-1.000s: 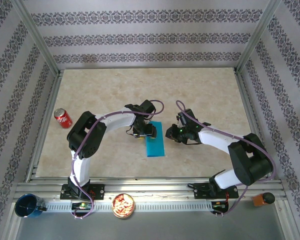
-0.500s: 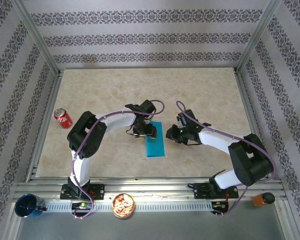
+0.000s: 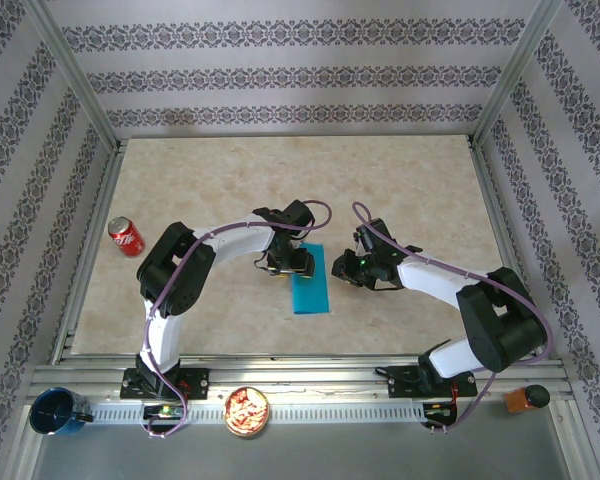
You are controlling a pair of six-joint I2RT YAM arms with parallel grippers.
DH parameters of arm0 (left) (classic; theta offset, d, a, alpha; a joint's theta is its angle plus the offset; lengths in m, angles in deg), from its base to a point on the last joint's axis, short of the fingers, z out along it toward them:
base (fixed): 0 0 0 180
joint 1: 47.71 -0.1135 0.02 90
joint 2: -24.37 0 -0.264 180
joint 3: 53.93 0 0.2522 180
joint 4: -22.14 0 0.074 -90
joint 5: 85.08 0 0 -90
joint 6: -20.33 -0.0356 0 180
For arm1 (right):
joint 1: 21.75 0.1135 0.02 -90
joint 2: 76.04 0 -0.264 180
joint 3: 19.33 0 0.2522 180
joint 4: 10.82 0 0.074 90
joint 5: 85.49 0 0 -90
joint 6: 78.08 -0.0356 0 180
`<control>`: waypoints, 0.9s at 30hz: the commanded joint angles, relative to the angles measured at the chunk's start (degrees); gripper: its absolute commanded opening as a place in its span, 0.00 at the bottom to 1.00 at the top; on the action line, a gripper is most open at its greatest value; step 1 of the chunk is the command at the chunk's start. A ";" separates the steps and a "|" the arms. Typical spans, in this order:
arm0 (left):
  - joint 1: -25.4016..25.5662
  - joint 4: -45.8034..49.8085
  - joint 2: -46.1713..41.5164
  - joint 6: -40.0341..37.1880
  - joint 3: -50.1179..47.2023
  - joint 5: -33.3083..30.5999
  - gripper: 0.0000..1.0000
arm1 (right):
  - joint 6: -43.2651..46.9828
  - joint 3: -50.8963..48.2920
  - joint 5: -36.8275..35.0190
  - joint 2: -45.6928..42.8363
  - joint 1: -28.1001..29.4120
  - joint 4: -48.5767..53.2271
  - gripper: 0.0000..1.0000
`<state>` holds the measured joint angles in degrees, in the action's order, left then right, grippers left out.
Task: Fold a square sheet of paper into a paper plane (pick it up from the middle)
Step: Hold the square sheet of paper at the center of the table.
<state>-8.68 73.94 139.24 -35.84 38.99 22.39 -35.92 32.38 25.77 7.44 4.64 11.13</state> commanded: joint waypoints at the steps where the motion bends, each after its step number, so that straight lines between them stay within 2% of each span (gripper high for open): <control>1: 1.14 -2.31 4.07 0.39 -0.79 -1.28 0.58 | -1.03 -1.59 -0.63 -1.39 -0.24 -1.08 0.22; 11: 1.14 -2.96 4.74 1.06 -1.37 -0.71 0.58 | -2.09 -3.76 2.30 -1.30 -1.43 -5.29 0.22; 15: 1.14 -3.16 4.84 0.97 -1.58 -0.51 0.58 | -3.23 -4.84 7.26 0.49 -1.34 -12.50 0.11; 20: 1.14 -3.22 4.74 0.72 -1.57 0.01 0.58 | -3.81 -4.39 8.80 4.08 -0.70 -15.72 0.00; 27: 1.14 -3.20 4.66 0.63 -1.72 -0.50 0.58 | -3.94 -2.80 8.85 7.25 0.99 -17.51 0.00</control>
<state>-8.68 73.92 139.42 -34.95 38.99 22.37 -39.35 28.34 33.50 13.69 4.86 -4.21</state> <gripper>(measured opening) 0.580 0.064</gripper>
